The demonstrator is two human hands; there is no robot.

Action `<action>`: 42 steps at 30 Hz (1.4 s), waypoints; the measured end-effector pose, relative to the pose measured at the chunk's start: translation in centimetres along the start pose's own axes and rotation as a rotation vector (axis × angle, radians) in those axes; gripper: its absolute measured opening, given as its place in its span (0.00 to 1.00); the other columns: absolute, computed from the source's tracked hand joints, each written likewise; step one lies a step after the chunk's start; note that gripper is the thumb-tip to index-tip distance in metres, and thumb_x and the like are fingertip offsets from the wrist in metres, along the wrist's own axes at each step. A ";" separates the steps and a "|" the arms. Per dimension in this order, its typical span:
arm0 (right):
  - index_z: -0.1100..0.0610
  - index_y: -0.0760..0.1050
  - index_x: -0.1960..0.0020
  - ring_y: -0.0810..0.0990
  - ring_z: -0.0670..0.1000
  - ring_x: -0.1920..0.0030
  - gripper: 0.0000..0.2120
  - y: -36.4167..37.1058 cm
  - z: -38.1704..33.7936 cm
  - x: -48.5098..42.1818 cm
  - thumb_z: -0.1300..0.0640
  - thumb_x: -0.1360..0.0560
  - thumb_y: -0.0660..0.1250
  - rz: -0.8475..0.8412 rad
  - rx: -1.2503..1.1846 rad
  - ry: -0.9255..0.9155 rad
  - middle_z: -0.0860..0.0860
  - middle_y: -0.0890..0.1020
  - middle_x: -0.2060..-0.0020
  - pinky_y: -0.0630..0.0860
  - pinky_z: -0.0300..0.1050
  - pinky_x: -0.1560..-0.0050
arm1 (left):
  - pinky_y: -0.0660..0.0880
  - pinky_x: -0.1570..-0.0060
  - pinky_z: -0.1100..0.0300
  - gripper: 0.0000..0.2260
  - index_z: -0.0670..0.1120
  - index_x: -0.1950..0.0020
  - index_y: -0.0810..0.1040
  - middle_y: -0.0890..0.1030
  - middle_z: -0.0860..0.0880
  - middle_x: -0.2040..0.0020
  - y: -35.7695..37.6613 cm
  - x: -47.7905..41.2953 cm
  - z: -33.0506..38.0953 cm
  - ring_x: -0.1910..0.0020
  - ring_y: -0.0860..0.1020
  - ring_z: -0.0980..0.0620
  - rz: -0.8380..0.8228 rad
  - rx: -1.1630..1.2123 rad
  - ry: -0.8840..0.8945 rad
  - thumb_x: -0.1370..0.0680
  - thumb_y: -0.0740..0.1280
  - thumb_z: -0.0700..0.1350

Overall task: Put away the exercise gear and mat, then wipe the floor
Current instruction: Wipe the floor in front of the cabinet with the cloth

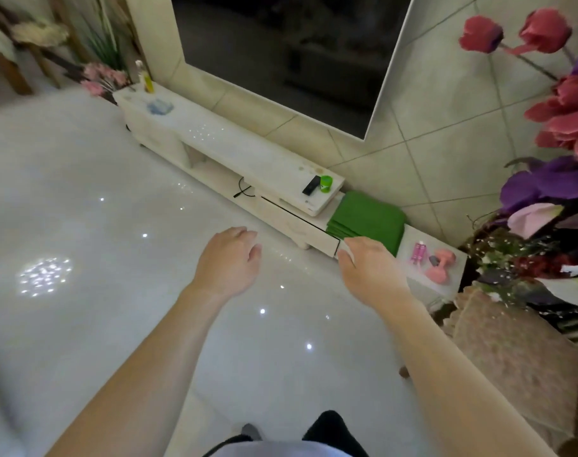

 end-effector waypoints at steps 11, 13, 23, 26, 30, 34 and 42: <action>0.60 0.74 0.37 0.71 0.57 0.37 0.17 5.7 -9.3 -11.4 0.52 0.19 0.56 -0.057 0.037 -0.084 0.56 0.77 0.39 0.67 0.49 0.37 | 0.71 0.38 0.49 0.25 0.40 0.39 0.79 0.80 0.42 0.41 -3.1 -7.3 -11.7 0.39 0.76 0.40 0.028 -0.011 -0.051 0.23 0.51 0.52; 0.60 0.75 0.38 0.72 0.57 0.38 0.17 6.6 -10.8 -14.3 0.52 0.19 0.56 -0.058 0.041 -0.111 0.56 0.78 0.40 0.68 0.49 0.37 | 0.68 0.34 0.49 0.24 0.41 0.34 0.77 0.78 0.42 0.36 -3.3 -9.5 -13.7 0.35 0.74 0.41 0.021 -0.014 -0.070 0.21 0.52 0.52; 0.60 0.76 0.42 0.74 0.57 0.42 0.16 9.3 -18.6 -30.4 0.52 0.20 0.56 -0.105 0.050 -0.226 0.55 0.79 0.44 0.71 0.50 0.41 | 0.66 0.30 0.48 0.18 0.43 0.31 0.75 0.77 0.44 0.33 -5.4 -21.4 -23.5 0.33 0.73 0.43 0.048 -0.033 -0.188 0.18 0.59 0.48; 0.59 0.75 0.41 0.74 0.57 0.42 0.16 9.8 -21.2 -34.4 0.52 0.20 0.55 -0.131 0.052 -0.252 0.55 0.79 0.43 0.70 0.48 0.40 | 0.66 0.30 0.46 0.18 0.44 0.31 0.75 0.77 0.44 0.32 -6.2 -24.3 -26.3 0.32 0.72 0.43 0.030 -0.026 -0.220 0.18 0.59 0.48; 0.60 0.75 0.39 0.73 0.56 0.40 0.17 10.5 -24.9 -39.5 0.51 0.19 0.55 -0.140 0.043 -0.267 0.54 0.78 0.41 0.70 0.48 0.40 | 0.67 0.31 0.46 0.18 0.44 0.31 0.75 0.77 0.44 0.33 -7.8 -28.4 -30.3 0.33 0.73 0.42 0.033 -0.021 -0.250 0.18 0.59 0.48; 0.60 0.72 0.33 0.71 0.55 0.35 0.19 11.6 -29.6 -45.1 0.51 0.19 0.54 -0.143 0.038 -0.284 0.54 0.76 0.36 0.67 0.47 0.36 | 0.67 0.31 0.47 0.18 0.43 0.31 0.75 0.77 0.44 0.33 -9.4 -33.4 -35.3 0.33 0.73 0.42 0.047 -0.021 -0.248 0.18 0.59 0.48; 0.60 0.72 0.34 0.70 0.56 0.35 0.19 14.5 -38.7 -54.9 0.52 0.19 0.55 -0.105 0.016 -0.237 0.55 0.76 0.36 0.67 0.48 0.35 | 0.66 0.31 0.49 0.18 0.43 0.29 0.73 0.76 0.44 0.32 -13.3 -43.1 -45.0 0.33 0.72 0.42 0.033 -0.011 -0.194 0.17 0.59 0.47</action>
Point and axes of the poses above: each hand's wrist, its own x-axis away from the middle knuckle, its own y-axis out of the palm, z = x × y, the point moved 10 cm from there along -x, towards the middle knuckle
